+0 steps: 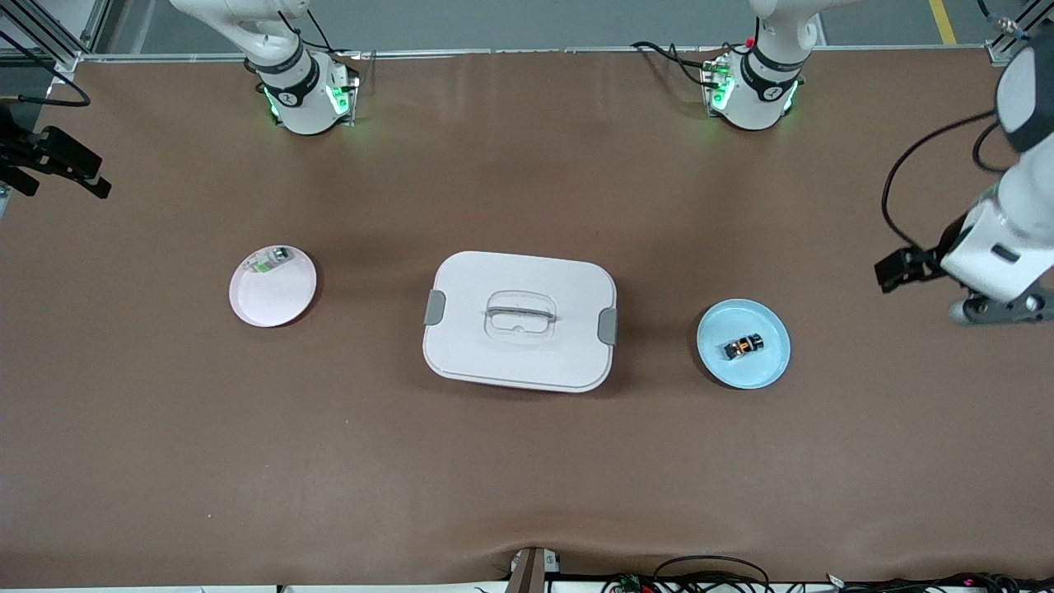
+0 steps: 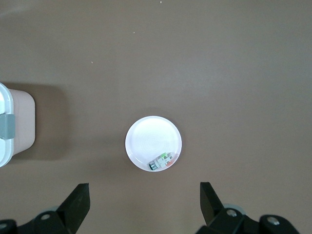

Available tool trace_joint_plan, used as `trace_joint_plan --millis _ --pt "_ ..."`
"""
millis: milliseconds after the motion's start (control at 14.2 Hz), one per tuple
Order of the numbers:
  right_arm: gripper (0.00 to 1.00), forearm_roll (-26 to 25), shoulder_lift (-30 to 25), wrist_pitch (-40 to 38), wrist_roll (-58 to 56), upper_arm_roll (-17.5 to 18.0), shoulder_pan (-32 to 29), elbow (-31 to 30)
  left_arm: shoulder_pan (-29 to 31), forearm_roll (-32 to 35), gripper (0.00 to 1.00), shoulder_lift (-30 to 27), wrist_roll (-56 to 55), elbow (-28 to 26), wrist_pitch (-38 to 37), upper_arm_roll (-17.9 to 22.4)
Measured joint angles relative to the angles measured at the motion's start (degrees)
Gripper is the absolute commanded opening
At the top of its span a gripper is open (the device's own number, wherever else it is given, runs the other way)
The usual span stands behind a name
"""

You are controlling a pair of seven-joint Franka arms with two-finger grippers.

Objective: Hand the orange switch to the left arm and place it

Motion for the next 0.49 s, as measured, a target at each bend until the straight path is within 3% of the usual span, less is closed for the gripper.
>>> trace_joint_plan --millis 352,493 --pt "1.0 0.0 3.5 -1.3 0.0 0.0 0.0 3.2 -11.7 -5.8 1.0 -9.3 0.4 -6.2 -2.1 15.4" --pt "1.0 0.0 4.0 -2.3 0.0 0.0 0.0 3.9 -12.5 -6.1 1.0 -11.5 0.8 -7.9 -2.7 16.4"
